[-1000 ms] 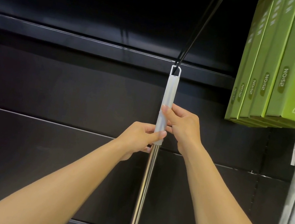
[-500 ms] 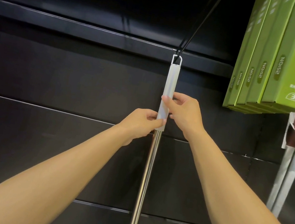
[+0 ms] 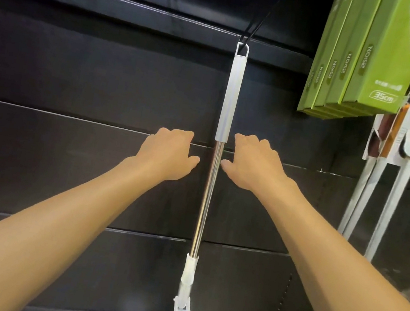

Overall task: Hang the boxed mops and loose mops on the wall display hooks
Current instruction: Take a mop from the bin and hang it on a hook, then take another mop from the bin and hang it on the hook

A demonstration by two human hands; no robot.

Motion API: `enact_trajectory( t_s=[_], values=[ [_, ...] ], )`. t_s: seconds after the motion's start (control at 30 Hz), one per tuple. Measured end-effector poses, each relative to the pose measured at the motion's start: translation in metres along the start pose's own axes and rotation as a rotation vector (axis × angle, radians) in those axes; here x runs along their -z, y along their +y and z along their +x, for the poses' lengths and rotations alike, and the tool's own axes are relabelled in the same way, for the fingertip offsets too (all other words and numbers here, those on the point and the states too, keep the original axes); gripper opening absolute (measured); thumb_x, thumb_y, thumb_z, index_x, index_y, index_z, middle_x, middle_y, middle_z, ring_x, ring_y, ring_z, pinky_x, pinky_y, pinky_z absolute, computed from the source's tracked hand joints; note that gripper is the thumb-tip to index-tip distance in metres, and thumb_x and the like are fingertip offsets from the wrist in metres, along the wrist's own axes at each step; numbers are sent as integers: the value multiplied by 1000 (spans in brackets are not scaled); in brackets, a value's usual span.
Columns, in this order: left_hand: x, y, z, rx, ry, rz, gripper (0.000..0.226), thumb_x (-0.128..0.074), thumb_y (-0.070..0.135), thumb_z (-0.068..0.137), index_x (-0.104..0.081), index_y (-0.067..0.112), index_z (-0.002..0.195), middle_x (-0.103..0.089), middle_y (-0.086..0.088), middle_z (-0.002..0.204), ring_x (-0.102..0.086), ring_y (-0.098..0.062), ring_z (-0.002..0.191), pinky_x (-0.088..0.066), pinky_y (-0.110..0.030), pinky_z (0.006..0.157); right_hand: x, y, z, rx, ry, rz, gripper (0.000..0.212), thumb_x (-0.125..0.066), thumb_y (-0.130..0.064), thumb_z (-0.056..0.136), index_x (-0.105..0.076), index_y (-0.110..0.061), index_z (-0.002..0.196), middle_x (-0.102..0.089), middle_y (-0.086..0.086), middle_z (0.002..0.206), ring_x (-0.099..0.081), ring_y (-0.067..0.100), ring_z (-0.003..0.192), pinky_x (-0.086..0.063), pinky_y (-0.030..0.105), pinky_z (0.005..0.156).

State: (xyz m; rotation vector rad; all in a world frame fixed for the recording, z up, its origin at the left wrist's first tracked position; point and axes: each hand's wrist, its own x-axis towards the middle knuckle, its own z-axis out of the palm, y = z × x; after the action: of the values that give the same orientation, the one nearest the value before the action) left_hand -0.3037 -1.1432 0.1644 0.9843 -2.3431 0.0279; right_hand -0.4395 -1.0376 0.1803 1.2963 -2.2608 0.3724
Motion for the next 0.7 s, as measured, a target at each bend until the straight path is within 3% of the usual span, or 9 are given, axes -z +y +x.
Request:
enact_trajectory(
  t_s=[0.27,0.7],
  values=[
    [-19,7,-74,-63,-103,215,59,-47,53,103,-39,21,152,-46,-4,157,-42,-33,146,-39,-52,118,-25,-3,-89,-65,-144,-91,66,-56,-48,102,-34,-18,155,-42,8,159,-45,34,143,-41,48,114],
    [-49,61,-195,-230,-254,219,64,-42,59,103,-33,24,156,-38,-1,163,-37,-31,149,-33,-51,122,-23,44,-246,-139,-350,-161,76,-50,-54,103,-19,-20,163,-24,7,170,-28,35,155,-29,51,124]
  ],
)
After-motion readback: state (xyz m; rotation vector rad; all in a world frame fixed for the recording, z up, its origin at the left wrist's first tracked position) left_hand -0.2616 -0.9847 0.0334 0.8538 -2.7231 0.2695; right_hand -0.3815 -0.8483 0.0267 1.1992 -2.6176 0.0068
